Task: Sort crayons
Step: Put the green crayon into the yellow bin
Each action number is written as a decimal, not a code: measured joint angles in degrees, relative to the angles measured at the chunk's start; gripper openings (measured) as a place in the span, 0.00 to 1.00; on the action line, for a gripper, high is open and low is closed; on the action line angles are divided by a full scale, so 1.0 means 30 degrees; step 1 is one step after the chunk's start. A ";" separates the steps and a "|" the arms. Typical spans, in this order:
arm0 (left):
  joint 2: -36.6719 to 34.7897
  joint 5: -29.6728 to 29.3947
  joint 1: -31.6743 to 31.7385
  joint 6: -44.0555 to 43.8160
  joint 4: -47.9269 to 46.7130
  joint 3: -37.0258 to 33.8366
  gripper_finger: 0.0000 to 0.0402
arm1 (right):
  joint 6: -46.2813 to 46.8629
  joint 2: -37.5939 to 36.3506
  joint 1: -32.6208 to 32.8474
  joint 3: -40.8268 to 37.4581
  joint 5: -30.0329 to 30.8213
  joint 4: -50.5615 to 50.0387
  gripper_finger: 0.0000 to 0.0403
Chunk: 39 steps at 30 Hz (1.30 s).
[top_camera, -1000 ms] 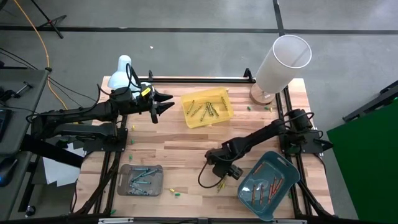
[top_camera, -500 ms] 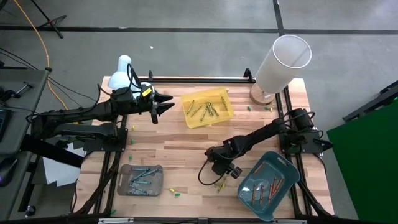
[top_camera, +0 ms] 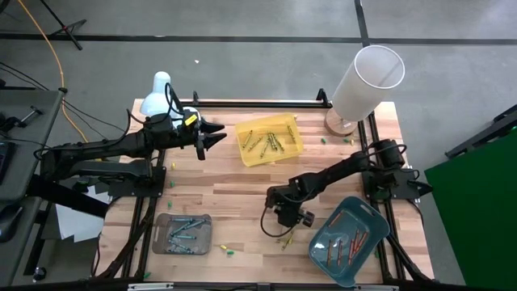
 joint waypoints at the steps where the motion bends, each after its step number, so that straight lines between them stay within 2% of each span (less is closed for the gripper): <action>1: -0.0003 -0.0007 0.0000 -0.0178 0.0000 0.0000 0.45 | -0.0164 0.0003 0.0006 0.0000 -0.0137 0.0175 0.36; 14: -0.0003 -0.0095 0.0000 -0.1086 0.0000 0.0007 0.45 | -0.0213 0.0857 0.0011 0.0080 -0.1210 0.1333 0.35; 19: -0.0003 -0.0101 0.0000 -0.1238 0.0000 0.0001 0.45 | 0.0486 0.0925 0.0035 0.0087 -0.1080 0.1216 0.24; 23: -0.0003 -0.0095 0.0000 -0.1238 0.0000 0.0007 0.45 | 0.1553 0.0947 0.0042 0.0122 -0.0544 0.1018 0.05; 24: -0.0003 -0.0095 0.0000 -0.1235 0.0000 0.0003 0.45 | 0.1853 0.0942 0.0042 0.0124 -0.0444 0.0961 0.03; 32: -0.0003 -0.0095 0.0114 -0.1216 0.0015 0.0003 0.45 | 0.4881 -0.0039 -0.0142 0.0080 0.1239 0.0294 0.01; 39: -0.0003 -0.0132 0.0679 -0.0654 0.0169 0.0007 0.45 | 0.5999 -0.1776 -0.1935 -0.0040 0.4173 -0.3456 0.00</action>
